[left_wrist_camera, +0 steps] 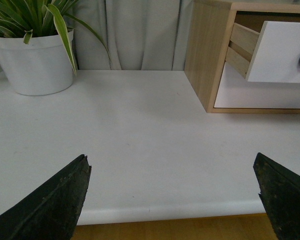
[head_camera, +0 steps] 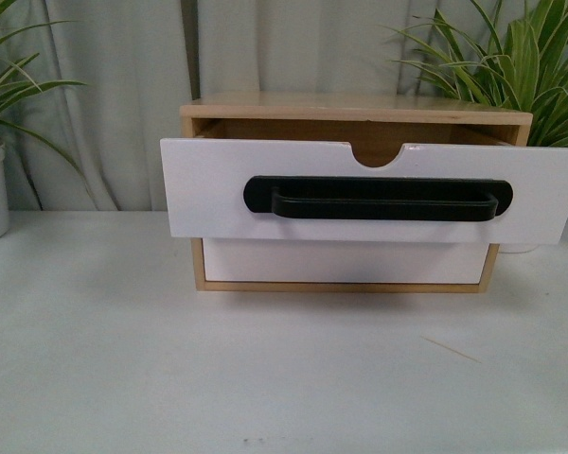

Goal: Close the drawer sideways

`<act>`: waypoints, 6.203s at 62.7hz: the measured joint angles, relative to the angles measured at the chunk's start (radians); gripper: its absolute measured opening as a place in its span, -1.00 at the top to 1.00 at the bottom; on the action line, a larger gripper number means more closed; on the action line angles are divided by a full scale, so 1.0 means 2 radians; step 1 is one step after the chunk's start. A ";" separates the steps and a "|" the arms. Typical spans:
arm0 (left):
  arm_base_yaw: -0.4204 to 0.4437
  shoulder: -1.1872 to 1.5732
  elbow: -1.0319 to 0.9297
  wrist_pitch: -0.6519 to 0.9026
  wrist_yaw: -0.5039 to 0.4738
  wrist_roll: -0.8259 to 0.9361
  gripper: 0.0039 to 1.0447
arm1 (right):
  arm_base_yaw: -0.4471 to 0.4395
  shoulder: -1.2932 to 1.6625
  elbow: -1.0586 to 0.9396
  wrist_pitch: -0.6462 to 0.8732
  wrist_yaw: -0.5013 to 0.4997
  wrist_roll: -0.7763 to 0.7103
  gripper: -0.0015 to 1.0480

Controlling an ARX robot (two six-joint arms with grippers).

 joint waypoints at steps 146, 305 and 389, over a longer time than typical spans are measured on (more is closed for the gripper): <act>-0.255 0.775 0.444 0.141 -0.221 -0.391 -0.89 | 0.059 0.655 0.295 0.190 -0.104 -0.305 -0.83; -0.133 0.319 0.123 -0.031 -0.332 -0.262 -0.89 | -0.034 0.219 0.108 0.002 -0.107 -0.139 -0.83; 0.000 0.002 0.000 0.002 0.000 0.000 0.93 | -0.003 0.000 0.000 0.002 -0.001 -0.001 0.97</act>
